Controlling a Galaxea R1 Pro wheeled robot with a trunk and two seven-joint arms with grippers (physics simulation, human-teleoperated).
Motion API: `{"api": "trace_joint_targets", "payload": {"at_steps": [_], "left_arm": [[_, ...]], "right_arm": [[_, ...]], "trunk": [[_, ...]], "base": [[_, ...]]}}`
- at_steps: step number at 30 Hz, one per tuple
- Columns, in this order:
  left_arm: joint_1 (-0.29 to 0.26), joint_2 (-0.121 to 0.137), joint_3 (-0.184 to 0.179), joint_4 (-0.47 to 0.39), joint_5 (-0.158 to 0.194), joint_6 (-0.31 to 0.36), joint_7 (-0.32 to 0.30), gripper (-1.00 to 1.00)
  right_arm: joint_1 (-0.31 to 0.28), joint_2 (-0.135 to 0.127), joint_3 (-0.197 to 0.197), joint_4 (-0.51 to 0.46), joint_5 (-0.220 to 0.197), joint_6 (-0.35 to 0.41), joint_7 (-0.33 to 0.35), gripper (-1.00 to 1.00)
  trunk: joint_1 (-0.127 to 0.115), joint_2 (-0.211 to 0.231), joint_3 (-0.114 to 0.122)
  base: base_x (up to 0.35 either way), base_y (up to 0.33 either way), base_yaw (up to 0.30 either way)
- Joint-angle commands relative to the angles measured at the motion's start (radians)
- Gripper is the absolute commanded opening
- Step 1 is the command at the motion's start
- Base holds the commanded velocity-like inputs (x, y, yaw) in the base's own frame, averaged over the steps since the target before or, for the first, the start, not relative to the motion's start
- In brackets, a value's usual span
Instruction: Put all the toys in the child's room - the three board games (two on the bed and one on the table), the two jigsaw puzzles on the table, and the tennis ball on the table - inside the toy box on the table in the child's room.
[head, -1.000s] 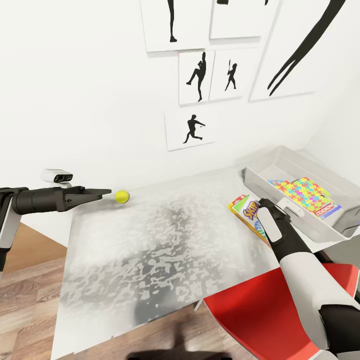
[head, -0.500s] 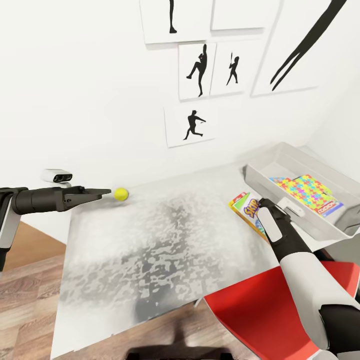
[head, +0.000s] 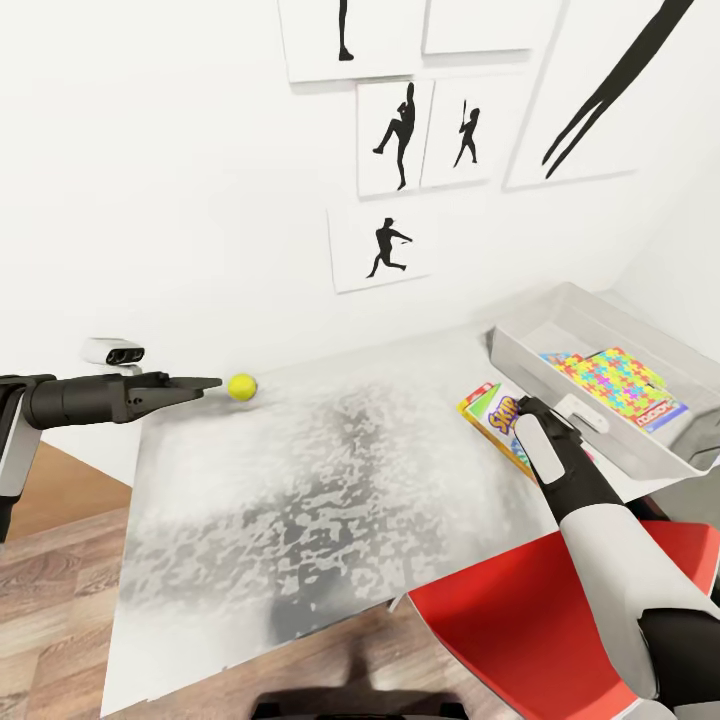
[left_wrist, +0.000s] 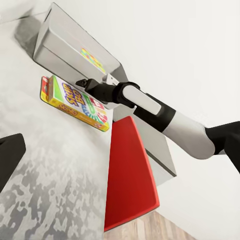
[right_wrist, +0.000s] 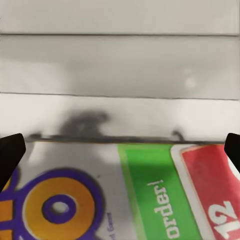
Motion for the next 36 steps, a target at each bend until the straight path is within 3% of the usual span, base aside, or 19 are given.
{"api": "trace_joint_targets", "payload": {"at_steps": [1,18,36], "left_arm": [[-0.001,0.000,0.000,0.000,0.001,0.011,-0.003,1.00],[-0.001,0.000,-0.002,0.000,-0.003,0.011,-0.003,1.00],[-0.001,-0.001,-0.002,0.000,-0.005,0.010,-0.003,1.00]], "right_arm": [[-0.001,-0.001,0.003,-0.002,-0.002,0.008,-0.007,1.00],[-0.001,-0.001,0.002,-0.002,-0.002,0.008,-0.007,1.00],[-0.001,-0.002,0.002,-0.002,-0.002,0.008,-0.007,1.00]], "trunk": [[0.001,-0.002,-0.002],[0.001,-0.002,-0.017],[0.001,-0.002,-0.018]], "base": [[0.000,0.000,0.000],[0.000,0.000,0.000],[0.000,0.000,0.000]]}}
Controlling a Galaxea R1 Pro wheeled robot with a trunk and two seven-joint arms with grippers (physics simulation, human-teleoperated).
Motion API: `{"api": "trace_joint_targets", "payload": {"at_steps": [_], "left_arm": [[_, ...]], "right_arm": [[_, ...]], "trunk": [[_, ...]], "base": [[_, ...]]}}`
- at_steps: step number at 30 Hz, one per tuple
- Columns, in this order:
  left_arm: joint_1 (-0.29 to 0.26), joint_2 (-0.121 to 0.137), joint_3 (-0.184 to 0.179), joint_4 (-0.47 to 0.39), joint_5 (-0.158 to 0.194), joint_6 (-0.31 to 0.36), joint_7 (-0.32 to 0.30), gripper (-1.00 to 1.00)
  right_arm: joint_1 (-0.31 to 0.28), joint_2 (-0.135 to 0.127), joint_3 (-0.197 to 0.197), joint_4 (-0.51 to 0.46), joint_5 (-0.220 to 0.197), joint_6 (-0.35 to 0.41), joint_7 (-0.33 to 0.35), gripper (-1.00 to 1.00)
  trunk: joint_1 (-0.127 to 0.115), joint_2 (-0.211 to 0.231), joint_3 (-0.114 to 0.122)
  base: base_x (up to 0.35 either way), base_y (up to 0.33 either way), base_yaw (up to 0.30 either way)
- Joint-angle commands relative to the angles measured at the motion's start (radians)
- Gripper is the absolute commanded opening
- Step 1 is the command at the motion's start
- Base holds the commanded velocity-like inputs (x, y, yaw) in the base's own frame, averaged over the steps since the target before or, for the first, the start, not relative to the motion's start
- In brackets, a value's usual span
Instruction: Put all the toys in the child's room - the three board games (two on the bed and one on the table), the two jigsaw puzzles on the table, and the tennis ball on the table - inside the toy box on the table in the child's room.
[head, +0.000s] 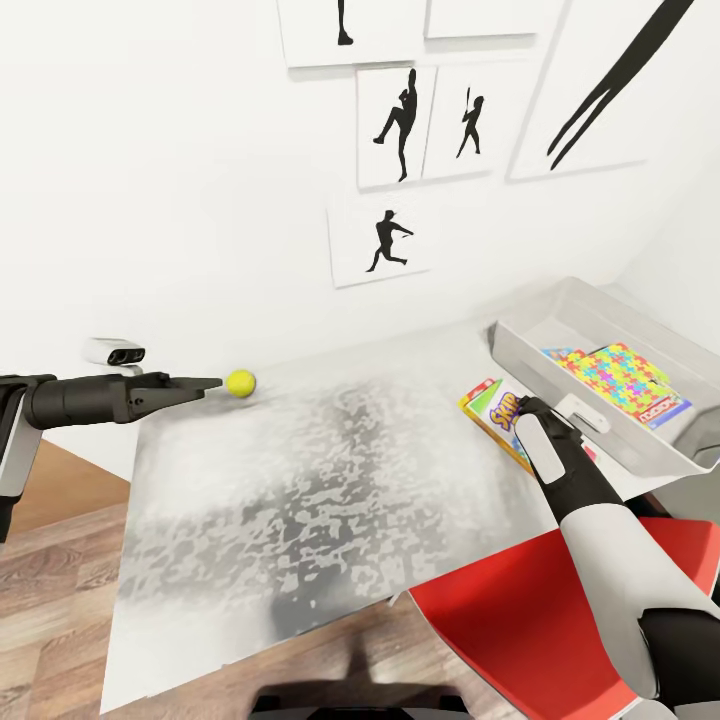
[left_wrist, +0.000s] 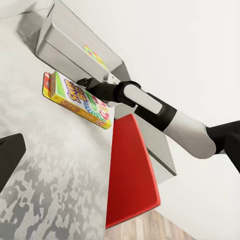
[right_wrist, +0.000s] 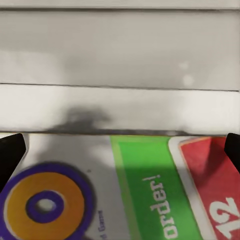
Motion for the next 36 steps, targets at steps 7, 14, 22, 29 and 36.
{"api": "trace_joint_targets", "payload": {"at_steps": [7,14,22,29,36], "left_arm": [[0.000,0.000,0.000,0.000,0.000,0.011,-0.002,1.00],[0.000,0.001,0.000,0.000,0.002,0.011,-0.003,1.00],[0.001,0.000,0.001,0.001,0.001,0.011,-0.002,1.00],[0.001,0.000,0.001,0.003,0.002,0.011,-0.002,1.00],[0.001,0.001,0.001,0.003,0.002,0.011,-0.002,1.00]], "right_arm": [[-0.001,-0.001,0.003,-0.001,-0.002,0.008,-0.007,1.00],[-0.001,-0.001,0.003,-0.002,-0.002,0.008,-0.007,1.00],[-0.001,-0.001,0.003,-0.002,-0.002,0.008,-0.007,1.00],[-0.001,-0.001,0.003,-0.002,-0.002,0.008,-0.007,1.00],[0.001,-0.001,0.003,-0.002,-0.003,0.008,-0.007,1.00]], "trunk": [[0.001,-0.002,-0.001],[0.001,-0.002,-0.001],[0.001,-0.002,-0.001],[0.001,-0.002,-0.001],[0.001,-0.002,-0.001]], "base": [[0.000,0.000,0.000],[0.000,0.000,0.000],[0.073,-0.072,0.000],[0.035,-0.039,0.000],[0.002,-0.002,0.000]]}}
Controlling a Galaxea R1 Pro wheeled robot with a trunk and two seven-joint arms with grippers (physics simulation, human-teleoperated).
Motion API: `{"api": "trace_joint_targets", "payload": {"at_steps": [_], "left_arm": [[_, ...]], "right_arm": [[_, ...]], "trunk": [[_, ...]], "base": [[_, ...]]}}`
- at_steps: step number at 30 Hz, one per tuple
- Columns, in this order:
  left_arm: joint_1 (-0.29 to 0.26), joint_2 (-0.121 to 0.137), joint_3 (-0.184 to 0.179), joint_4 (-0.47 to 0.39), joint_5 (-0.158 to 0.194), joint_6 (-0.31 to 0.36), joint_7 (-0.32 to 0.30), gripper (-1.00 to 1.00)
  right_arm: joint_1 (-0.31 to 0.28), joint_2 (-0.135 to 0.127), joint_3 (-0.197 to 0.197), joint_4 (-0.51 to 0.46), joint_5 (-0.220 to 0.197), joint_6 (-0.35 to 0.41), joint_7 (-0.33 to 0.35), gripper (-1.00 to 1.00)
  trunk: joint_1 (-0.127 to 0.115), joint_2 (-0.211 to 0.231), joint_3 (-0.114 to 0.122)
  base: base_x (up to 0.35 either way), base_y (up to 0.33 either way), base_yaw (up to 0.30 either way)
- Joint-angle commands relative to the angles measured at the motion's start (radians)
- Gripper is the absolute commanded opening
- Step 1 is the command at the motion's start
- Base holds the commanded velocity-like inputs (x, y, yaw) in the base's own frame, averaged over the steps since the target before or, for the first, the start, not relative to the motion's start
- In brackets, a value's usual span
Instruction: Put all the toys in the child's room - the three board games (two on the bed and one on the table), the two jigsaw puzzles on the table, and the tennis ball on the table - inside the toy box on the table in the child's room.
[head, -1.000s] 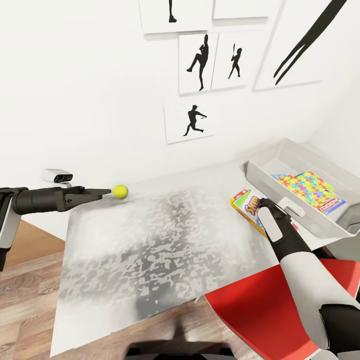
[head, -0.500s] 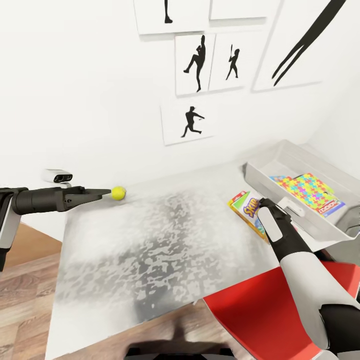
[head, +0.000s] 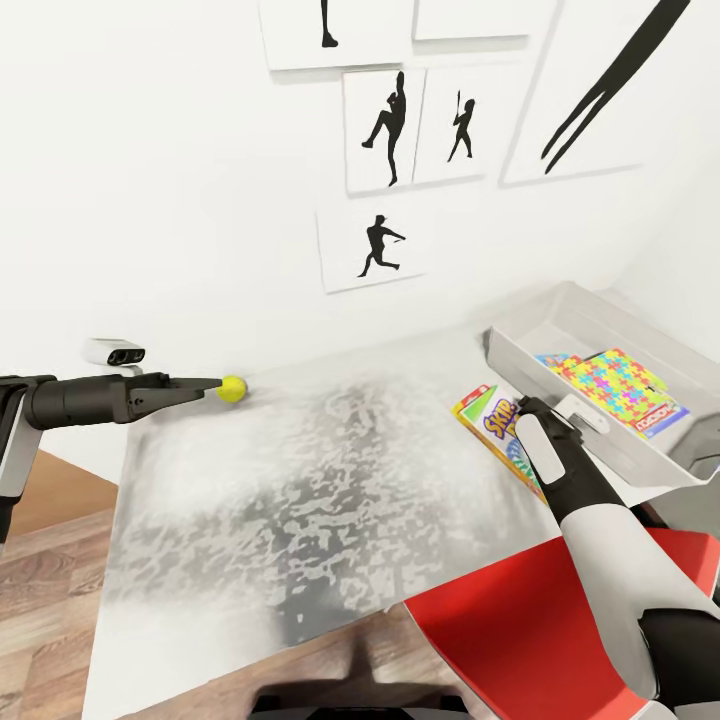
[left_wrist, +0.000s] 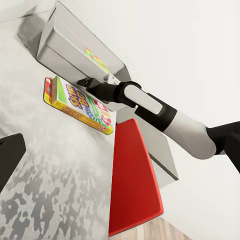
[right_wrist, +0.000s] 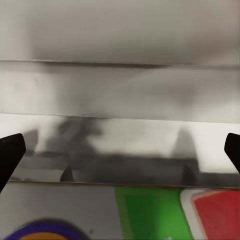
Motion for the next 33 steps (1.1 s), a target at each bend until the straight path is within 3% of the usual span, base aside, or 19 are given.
{"api": "trace_joint_targets", "payload": {"at_steps": [1,16,33], "left_arm": [[-0.001,0.000,0.000,0.000,0.000,0.011,-0.003,1.00],[-0.001,0.000,0.000,0.001,0.000,0.011,-0.003,1.00],[-0.001,0.002,0.000,0.003,0.000,0.009,0.000,1.00]], "right_arm": [[0.000,-0.001,0.003,-0.002,-0.002,0.008,-0.007,1.00],[0.000,-0.001,0.003,0.000,-0.003,0.009,-0.005,1.00],[0.000,-0.001,0.003,0.003,-0.003,0.009,-0.005,1.00]], "trunk": [[0.001,-0.002,-0.001],[0.001,-0.002,-0.002],[0.001,-0.002,-0.020]], "base": [[0.000,0.000,0.000],[0.000,0.000,0.000],[-0.002,0.000,0.000]]}}
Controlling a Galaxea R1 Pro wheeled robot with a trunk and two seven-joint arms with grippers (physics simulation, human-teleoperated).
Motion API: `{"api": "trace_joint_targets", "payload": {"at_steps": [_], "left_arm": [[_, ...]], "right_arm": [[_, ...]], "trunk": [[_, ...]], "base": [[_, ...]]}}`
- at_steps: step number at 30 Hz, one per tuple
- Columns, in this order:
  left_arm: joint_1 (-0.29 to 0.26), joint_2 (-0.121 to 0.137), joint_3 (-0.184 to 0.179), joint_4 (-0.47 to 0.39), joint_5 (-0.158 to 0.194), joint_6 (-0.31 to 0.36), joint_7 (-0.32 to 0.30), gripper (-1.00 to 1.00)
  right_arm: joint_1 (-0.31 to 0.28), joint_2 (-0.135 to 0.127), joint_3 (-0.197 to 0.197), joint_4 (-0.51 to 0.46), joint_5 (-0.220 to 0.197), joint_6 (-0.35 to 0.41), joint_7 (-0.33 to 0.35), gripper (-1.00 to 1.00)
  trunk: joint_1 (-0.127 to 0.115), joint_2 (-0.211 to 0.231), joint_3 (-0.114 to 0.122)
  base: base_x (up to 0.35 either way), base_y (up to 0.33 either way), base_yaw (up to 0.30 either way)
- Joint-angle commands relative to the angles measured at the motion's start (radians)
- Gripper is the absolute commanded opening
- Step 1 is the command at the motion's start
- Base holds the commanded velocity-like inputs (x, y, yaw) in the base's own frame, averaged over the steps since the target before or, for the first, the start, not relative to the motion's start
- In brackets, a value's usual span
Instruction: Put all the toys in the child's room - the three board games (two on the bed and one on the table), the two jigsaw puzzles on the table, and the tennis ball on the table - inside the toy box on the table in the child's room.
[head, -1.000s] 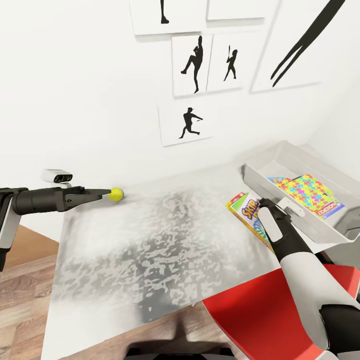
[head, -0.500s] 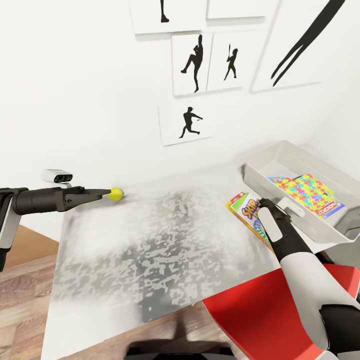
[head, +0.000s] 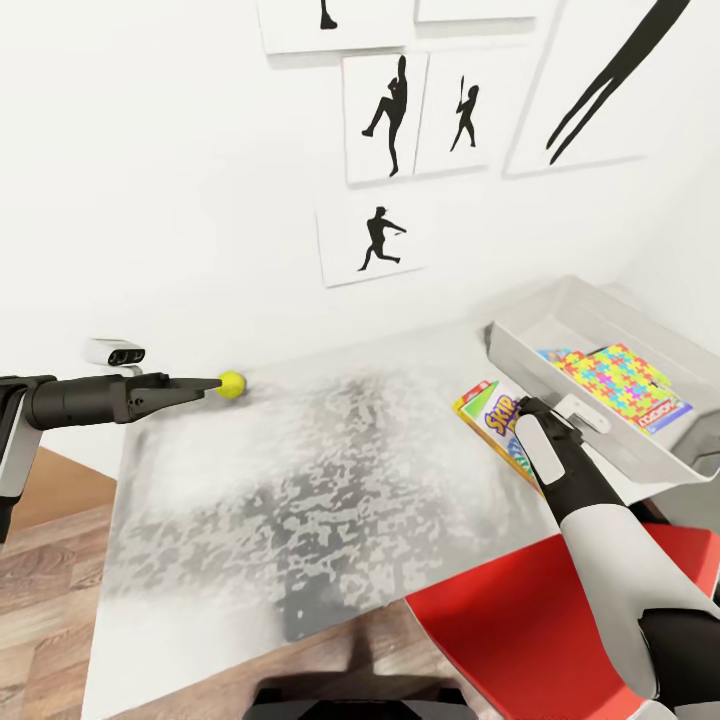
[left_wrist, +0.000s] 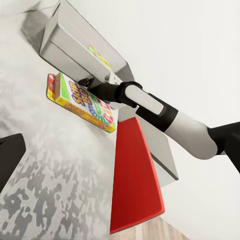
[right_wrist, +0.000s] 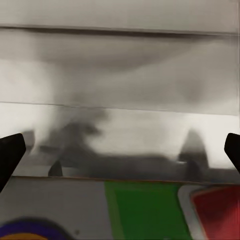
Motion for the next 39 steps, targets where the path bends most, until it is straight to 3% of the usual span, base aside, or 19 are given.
{"api": "trace_joint_targets", "payload": {"at_steps": [1,26,39], "left_arm": [[-0.001,0.000,0.000,0.000,0.000,0.011,-0.003,1.00],[-0.001,0.000,0.000,0.001,-0.001,0.011,-0.002,1.00],[0.000,0.000,0.000,0.001,-0.001,0.012,-0.002,1.00]], "right_arm": [[0.000,-0.001,0.003,0.000,-0.015,0.009,-0.008,1.00],[0.000,-0.001,0.003,0.000,-0.016,0.010,-0.008,1.00],[0.001,-0.001,0.003,0.000,-0.016,0.010,-0.008,1.00]], "trunk": [[0.001,-0.001,-0.002],[0.001,-0.001,-0.002],[0.001,-0.001,-0.002]], "base": [[-0.075,0.006,0.000],[-0.035,0.068,0.000],[-0.165,0.093,0.000]]}}
